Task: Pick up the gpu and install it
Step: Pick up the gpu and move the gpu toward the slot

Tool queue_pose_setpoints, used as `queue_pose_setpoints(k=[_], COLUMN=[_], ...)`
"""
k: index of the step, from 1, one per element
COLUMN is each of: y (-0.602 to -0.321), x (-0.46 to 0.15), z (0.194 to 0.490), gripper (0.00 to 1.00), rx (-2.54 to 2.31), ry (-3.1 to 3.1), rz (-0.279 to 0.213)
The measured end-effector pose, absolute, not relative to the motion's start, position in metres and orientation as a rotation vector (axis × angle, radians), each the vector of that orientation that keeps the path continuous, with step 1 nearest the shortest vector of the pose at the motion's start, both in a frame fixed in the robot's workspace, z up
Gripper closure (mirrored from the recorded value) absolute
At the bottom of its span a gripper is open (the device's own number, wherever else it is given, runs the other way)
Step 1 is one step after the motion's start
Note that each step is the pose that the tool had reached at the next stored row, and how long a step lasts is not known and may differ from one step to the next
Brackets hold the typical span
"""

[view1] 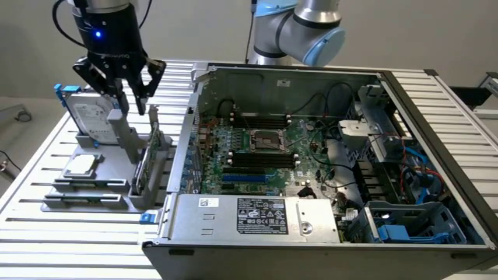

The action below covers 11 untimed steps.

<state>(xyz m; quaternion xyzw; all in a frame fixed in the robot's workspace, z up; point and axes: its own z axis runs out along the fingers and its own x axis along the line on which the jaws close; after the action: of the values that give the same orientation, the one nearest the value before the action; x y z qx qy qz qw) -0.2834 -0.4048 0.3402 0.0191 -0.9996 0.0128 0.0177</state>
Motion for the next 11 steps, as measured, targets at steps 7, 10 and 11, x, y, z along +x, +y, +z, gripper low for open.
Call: queue_pose_setpoints(k=[7, 10, 11], y=[-0.412, -0.421, -0.424], x=[-0.283, -0.283, -0.283], z=[0.328, 0.322, 0.32], gripper=[0.64, 0.64, 0.64], rx=[0.104, 0.107, 0.107], ry=[-3.105, -3.105, -3.105], rz=[0.041, 0.041, 0.041])
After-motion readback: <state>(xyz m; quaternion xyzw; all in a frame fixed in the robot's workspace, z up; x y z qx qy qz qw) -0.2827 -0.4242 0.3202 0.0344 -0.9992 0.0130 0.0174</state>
